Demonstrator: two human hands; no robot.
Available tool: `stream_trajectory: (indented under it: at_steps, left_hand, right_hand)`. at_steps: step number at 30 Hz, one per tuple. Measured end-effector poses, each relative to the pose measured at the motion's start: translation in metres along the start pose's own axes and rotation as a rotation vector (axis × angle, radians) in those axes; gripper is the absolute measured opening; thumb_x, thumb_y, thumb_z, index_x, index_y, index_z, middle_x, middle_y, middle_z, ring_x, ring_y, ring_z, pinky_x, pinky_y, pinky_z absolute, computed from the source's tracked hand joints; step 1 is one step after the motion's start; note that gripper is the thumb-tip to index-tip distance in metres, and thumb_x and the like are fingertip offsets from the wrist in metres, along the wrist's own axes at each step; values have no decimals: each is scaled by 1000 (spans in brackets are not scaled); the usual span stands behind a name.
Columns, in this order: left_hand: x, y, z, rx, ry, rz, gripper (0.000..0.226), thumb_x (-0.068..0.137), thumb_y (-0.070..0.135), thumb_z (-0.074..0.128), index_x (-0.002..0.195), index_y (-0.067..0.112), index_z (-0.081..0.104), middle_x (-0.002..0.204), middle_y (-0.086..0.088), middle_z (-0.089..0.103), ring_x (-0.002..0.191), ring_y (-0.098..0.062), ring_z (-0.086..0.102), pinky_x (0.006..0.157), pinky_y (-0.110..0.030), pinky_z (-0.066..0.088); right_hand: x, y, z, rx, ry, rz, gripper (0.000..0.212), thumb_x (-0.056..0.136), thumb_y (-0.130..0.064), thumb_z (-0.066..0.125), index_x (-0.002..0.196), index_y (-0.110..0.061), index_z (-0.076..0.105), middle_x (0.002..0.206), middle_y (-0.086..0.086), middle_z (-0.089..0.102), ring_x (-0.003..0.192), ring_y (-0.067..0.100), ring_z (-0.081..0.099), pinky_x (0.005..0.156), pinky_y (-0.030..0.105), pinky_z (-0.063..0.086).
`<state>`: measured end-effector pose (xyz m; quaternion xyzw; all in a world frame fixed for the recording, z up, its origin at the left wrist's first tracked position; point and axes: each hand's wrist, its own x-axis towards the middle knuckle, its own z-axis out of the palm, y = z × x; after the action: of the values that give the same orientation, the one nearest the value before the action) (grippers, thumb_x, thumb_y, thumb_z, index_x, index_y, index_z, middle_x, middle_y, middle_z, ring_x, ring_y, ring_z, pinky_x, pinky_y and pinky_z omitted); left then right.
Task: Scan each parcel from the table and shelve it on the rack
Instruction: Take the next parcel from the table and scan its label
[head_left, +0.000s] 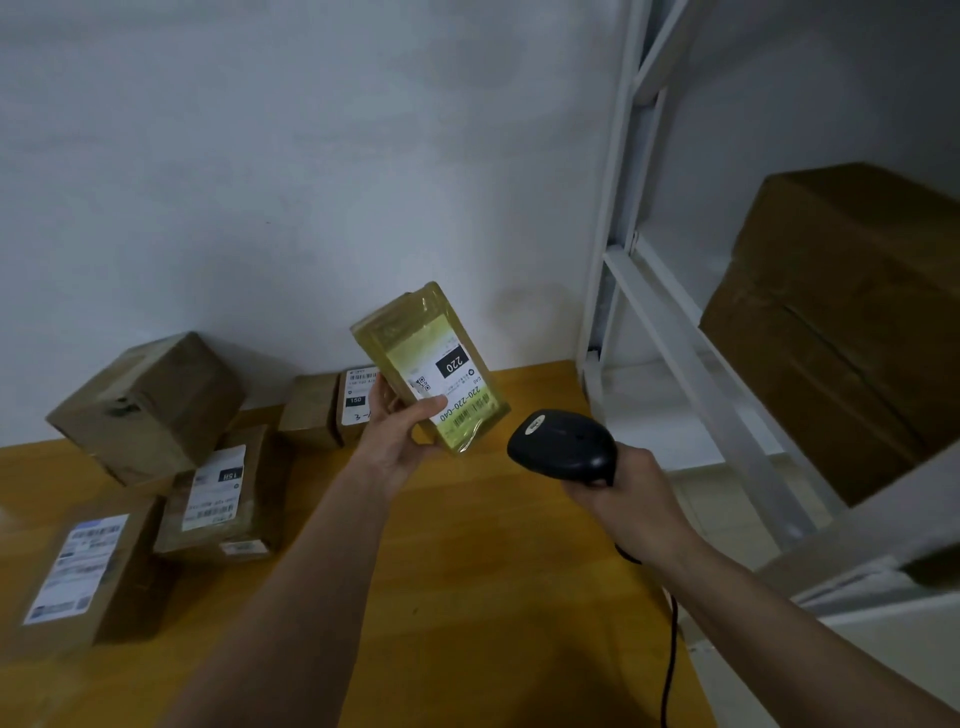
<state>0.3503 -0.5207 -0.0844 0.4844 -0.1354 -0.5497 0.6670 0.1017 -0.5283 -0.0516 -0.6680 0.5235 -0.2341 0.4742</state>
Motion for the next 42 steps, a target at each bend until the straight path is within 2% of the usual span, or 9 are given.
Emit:
stream_trajectory:
  at_steps: [7, 15, 23, 27, 29, 32, 35, 39, 42]
  left_hand:
    - [-3, 2, 6, 12, 21, 26, 96, 58, -8, 77, 134, 38, 41, 131, -10, 58, 120, -37, 56, 74, -60, 56]
    - [4, 2, 2, 67, 22, 19, 93, 55, -5, 80, 124, 45, 43, 133, -9, 56, 124, -37, 51, 82, -67, 51]
    - [30, -11, -11, 197, 52, -70, 108, 53, -2, 82, 142, 39, 36, 130, -4, 57, 123, -33, 51, 84, -71, 48]
    - [36, -25, -21, 578, 34, -240, 116, 53, -1, 85, 149, 32, 28, 129, 1, 56, 123, -33, 48, 98, -62, 43]
    - [29, -33, -22, 869, -99, -353, 115, 60, -2, 86, 152, 29, 23, 141, -3, 48, 126, -32, 46, 100, -51, 43]
    - [8, -52, -20, 1355, -410, -465, 113, 65, 6, 87, 153, 27, 19, 152, -2, 33, 136, -28, 37, 103, -39, 41]
    - [-21, -77, -10, 1663, -586, -468, 111, 68, 15, 87, 153, 29, 16, 151, -1, 29, 137, -26, 34, 101, -35, 40]
    - [-56, -113, 13, 1861, -706, -419, 116, 66, 21, 87, 152, 33, 12, 145, -7, 31, 132, -28, 34, 102, -40, 43]
    - [-92, -138, 46, 1971, -793, -321, 118, 67, 17, 84, 154, 31, 7, 154, -7, 21, 141, -30, 21, 106, -40, 38]
  right_hand:
    - [-3, 2, -2, 18, 11, -5, 18, 84, -2, 67, 99, -14, 66, 72, -1, 63, 63, 7, 56, 53, 16, 37]
    - [0, 3, 6, 95, 37, 28, 23, 84, -1, 68, 103, -14, 68, 84, 8, 69, 78, 20, 64, 62, 25, 47]
    - [3, 12, 19, 151, 94, 133, 6, 85, -4, 68, 82, -9, 66, 59, 3, 55, 51, 6, 51, 46, 12, 36]
    - [1, 21, 23, 147, 89, 215, 23, 84, -5, 68, 90, 15, 58, 69, 15, 47, 64, 20, 44, 53, 21, 32]
    - [-6, 24, 21, 169, 90, 241, 18, 84, -3, 68, 89, 13, 60, 68, 14, 48, 65, 20, 44, 54, 23, 32]
    - [-24, 28, 14, 233, 86, 262, 11, 84, 0, 68, 74, 1, 62, 54, -3, 53, 51, 7, 48, 47, 11, 34]
    - [-48, 34, 4, 301, 101, 258, 26, 82, 5, 68, 65, -13, 59, 46, -13, 51, 45, -2, 49, 45, 8, 35]
    - [-94, 53, -18, 308, 180, 258, 22, 80, 5, 69, 65, -6, 57, 46, -9, 46, 46, 5, 44, 45, 11, 33]
    - [-142, 69, -42, 332, 275, 260, 22, 79, 4, 70, 65, -9, 60, 46, -11, 49, 43, -1, 45, 45, 10, 34]
